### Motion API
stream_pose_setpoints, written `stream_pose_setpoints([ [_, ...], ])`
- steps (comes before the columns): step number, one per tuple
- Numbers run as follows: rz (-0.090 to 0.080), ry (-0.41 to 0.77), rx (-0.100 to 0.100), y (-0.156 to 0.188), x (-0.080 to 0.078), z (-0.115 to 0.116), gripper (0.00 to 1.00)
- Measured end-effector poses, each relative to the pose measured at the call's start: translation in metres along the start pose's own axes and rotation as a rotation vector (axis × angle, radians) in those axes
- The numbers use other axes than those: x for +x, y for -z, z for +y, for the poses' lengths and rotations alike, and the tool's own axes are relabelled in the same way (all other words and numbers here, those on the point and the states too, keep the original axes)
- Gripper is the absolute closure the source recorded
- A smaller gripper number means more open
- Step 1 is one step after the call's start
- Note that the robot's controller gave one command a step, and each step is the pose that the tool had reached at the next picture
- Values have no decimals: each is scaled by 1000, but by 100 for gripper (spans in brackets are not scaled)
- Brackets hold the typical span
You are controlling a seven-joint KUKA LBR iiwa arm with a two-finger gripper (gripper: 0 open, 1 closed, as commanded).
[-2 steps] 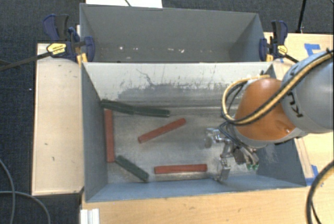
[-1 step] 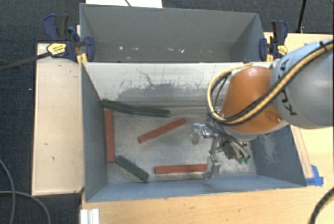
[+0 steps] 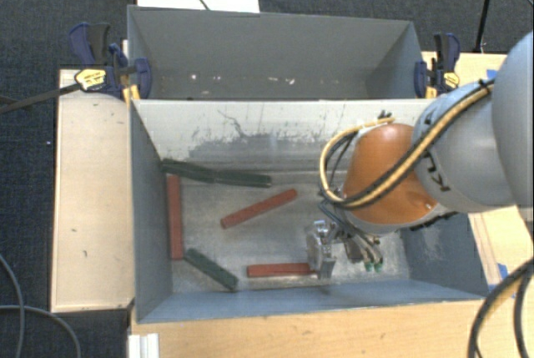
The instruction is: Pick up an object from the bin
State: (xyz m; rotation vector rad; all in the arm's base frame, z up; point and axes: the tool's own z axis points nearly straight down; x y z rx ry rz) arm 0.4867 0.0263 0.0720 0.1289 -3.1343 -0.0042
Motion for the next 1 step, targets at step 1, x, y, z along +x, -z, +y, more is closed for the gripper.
stream_pose_setpoints([
  [1, -9, 2, 2, -1, -2, -1, 0],
])
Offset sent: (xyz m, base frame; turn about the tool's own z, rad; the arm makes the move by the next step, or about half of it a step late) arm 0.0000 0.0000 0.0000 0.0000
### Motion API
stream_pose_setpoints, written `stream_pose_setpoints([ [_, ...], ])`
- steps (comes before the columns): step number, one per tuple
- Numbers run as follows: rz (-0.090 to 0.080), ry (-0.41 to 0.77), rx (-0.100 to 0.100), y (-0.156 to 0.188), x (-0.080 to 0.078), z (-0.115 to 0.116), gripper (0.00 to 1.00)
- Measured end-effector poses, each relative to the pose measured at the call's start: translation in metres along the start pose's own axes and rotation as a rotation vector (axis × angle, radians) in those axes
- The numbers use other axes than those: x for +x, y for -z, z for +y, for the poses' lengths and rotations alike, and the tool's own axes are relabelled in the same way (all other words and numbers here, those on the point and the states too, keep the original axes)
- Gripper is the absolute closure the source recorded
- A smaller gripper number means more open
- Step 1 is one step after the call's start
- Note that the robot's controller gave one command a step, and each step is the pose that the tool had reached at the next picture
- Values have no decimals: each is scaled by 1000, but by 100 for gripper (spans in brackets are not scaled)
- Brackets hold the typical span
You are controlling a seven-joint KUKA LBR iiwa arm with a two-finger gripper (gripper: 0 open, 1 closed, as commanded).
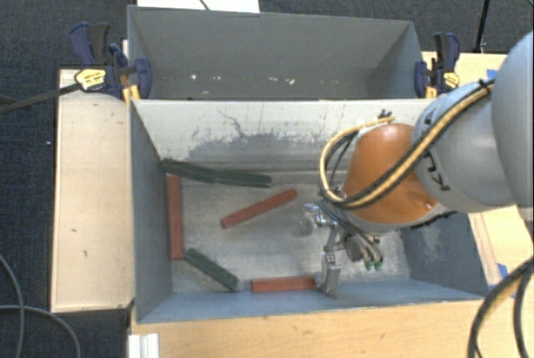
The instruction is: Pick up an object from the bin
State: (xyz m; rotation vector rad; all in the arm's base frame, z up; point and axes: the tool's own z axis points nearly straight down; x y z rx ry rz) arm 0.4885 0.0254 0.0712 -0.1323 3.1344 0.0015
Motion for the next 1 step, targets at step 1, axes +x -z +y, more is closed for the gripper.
stream_pose_setpoints([
  [1, 0, 1, 0, 0, 0, 0, 0],
])
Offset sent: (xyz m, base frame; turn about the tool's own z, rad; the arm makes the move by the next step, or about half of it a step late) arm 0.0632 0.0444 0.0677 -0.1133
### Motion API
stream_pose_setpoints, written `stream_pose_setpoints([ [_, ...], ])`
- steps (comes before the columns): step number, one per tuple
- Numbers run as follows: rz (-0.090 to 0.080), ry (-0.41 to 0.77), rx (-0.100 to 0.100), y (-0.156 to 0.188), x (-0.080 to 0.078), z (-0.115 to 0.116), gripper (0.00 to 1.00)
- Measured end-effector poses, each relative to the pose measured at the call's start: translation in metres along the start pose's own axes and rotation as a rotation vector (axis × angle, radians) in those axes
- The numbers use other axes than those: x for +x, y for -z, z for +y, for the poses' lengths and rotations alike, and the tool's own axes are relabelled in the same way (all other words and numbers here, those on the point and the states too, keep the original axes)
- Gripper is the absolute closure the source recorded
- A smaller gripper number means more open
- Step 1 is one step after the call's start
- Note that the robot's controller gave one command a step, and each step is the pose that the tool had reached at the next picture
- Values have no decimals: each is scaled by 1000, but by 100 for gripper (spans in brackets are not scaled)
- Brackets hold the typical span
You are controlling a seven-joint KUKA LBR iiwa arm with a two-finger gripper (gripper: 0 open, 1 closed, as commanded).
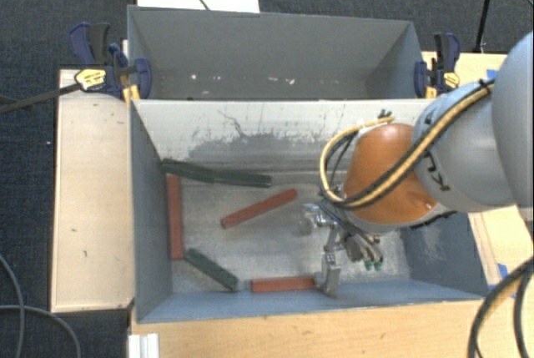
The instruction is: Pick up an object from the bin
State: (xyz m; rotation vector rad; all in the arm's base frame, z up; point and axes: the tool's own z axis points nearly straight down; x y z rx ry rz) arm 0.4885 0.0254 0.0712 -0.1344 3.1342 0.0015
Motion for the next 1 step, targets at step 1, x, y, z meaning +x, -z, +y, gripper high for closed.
stream_pose_setpoints([
  [1, 7, 57, 1, 35, -35, 20, 0],
])
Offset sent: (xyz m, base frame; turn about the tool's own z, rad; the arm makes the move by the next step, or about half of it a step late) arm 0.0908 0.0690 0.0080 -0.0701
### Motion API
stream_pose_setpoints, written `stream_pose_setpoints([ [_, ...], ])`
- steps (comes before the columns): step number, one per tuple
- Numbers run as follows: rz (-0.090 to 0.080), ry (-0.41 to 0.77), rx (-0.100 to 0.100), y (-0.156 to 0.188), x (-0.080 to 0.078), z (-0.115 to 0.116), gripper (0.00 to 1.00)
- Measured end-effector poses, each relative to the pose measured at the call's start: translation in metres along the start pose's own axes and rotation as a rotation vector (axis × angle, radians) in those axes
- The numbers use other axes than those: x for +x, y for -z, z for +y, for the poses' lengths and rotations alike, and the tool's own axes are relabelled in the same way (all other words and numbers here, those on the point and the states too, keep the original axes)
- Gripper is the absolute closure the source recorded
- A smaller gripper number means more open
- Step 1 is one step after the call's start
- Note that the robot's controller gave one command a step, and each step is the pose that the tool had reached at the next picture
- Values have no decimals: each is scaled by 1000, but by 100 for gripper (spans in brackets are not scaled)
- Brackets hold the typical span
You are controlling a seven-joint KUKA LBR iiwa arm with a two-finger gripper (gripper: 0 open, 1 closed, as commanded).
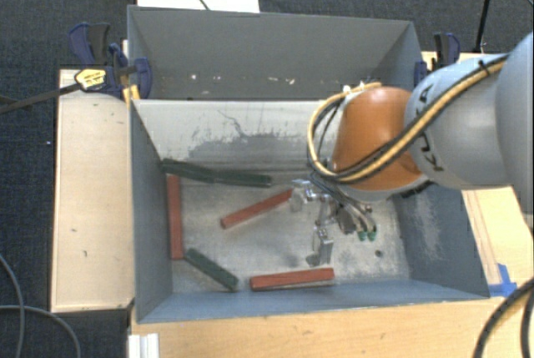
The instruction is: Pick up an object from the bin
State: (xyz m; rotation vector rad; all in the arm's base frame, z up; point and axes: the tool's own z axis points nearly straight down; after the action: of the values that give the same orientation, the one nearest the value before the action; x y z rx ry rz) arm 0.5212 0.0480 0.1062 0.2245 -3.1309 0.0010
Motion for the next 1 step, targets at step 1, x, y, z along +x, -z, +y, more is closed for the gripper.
stream_pose_setpoints([
  [1, -19, 14, -1, -16, -65, 34, 0],
])
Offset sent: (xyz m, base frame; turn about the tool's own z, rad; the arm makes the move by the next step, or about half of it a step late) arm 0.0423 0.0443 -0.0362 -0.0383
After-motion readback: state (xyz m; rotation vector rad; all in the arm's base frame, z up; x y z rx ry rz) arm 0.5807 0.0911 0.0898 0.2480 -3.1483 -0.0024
